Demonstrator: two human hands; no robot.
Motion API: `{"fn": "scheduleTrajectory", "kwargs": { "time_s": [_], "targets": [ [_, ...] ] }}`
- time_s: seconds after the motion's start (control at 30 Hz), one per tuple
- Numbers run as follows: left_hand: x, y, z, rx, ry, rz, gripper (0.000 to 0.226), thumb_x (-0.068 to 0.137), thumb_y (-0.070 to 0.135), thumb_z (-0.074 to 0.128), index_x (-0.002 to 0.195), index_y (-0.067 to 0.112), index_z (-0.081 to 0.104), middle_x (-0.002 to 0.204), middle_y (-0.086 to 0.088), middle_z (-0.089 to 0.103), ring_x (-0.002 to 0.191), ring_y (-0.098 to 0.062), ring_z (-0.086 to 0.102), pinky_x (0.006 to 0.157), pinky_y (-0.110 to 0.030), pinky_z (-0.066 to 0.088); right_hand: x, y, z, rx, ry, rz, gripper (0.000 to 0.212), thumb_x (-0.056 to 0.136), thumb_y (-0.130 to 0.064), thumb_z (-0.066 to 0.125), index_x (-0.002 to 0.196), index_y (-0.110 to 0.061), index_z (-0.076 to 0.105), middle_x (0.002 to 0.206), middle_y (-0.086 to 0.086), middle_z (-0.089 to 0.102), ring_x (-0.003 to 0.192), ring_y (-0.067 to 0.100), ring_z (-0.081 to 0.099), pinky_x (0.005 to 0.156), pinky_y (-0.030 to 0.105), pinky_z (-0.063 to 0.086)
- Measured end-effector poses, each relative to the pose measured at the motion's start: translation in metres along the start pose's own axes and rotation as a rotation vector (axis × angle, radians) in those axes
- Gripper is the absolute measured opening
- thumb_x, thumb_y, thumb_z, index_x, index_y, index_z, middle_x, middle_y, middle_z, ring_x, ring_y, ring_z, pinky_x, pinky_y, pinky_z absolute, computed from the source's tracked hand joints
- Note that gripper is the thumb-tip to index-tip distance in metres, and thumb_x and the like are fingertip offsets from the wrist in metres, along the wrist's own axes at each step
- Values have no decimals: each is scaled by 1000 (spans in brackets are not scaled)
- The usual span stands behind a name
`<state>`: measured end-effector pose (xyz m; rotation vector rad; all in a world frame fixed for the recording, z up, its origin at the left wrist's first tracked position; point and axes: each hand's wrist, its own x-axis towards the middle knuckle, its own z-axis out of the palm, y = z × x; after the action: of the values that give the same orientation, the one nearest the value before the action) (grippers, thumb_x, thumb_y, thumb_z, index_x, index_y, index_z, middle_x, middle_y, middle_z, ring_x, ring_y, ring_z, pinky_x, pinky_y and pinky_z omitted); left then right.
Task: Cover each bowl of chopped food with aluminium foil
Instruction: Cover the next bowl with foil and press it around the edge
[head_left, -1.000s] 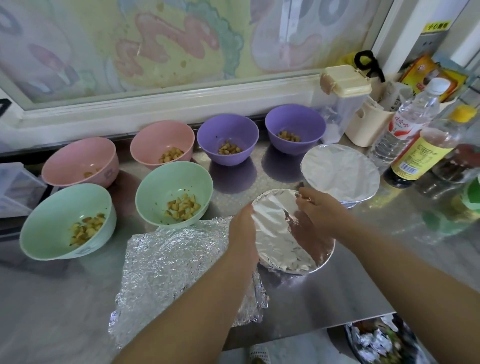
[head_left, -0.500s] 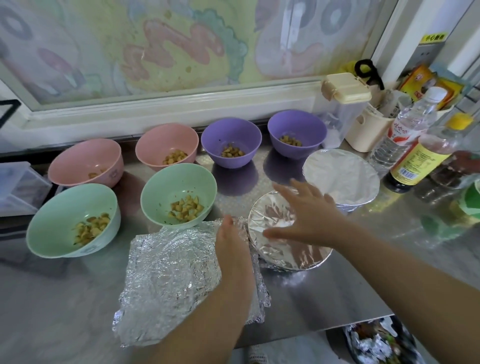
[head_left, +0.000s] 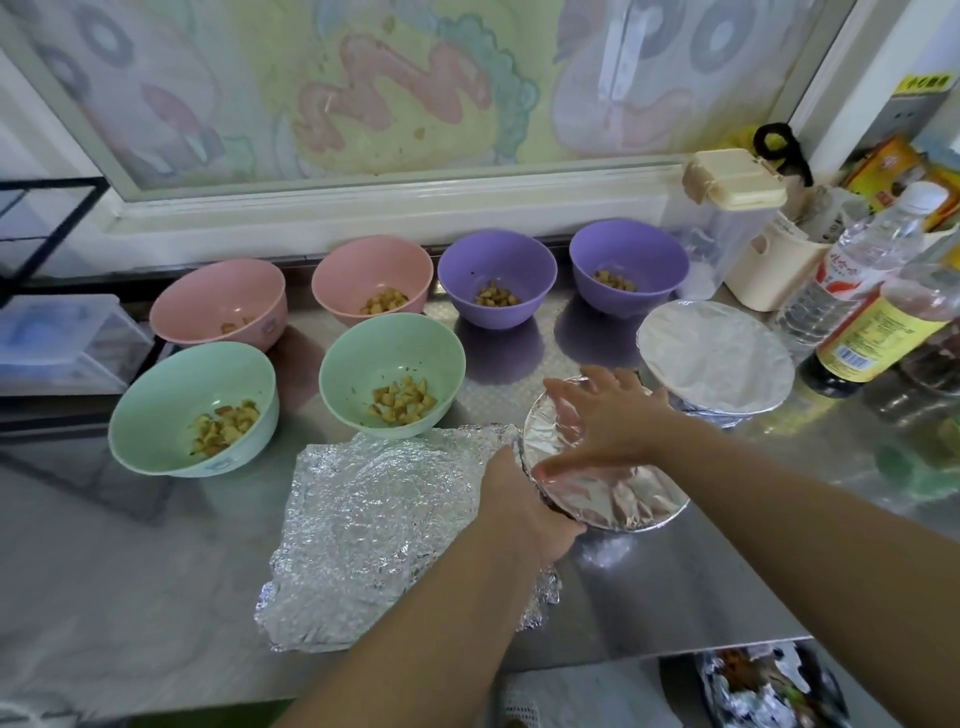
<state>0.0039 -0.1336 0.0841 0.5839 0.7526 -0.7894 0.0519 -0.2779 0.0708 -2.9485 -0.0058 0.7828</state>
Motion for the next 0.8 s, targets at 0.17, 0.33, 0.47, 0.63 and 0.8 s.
{"fn": "scheduleTrajectory", "kwargs": {
  "time_s": [0.17,0.33,0.47,0.63,0.8],
  "targets": [
    [23,7,-10,58,-136,-101,64,100,51,24,131,12,64,126,-25,65,123,-44,55,110,-58,33,-2,-1,5,-31,27,-5,130,47,-103,52,155,-53,0,169,-2,1,153,40,4,114,73,15],
    [19,18,-8,239,-125,-121,60,96,48,28,117,8,67,116,-28,68,116,-45,57,102,-60,37,0,-1,9,-34,50,4,129,49,-103,52,155,-52,-1,169,-1,1,153,41,5,114,73,16],
    [28,35,-14,406,-161,-200,72,97,62,21,125,12,65,135,-24,59,132,-45,46,109,-65,26,-2,-3,8,-18,49,17,127,50,-102,53,154,-52,0,169,0,2,153,41,4,114,73,16],
    [41,44,-15,566,-210,-255,80,96,73,15,134,18,59,136,-22,59,132,-44,48,109,-66,27,-2,-4,8,-11,42,18,128,52,-101,55,155,-51,-1,169,1,0,153,42,3,114,74,16],
    [47,45,-13,602,-181,-228,78,95,74,20,131,19,61,131,-23,63,127,-45,52,110,-68,28,-1,-4,11,-2,52,23,128,50,-102,54,154,-52,-1,169,0,0,154,41,3,113,74,15]
  ]
}}
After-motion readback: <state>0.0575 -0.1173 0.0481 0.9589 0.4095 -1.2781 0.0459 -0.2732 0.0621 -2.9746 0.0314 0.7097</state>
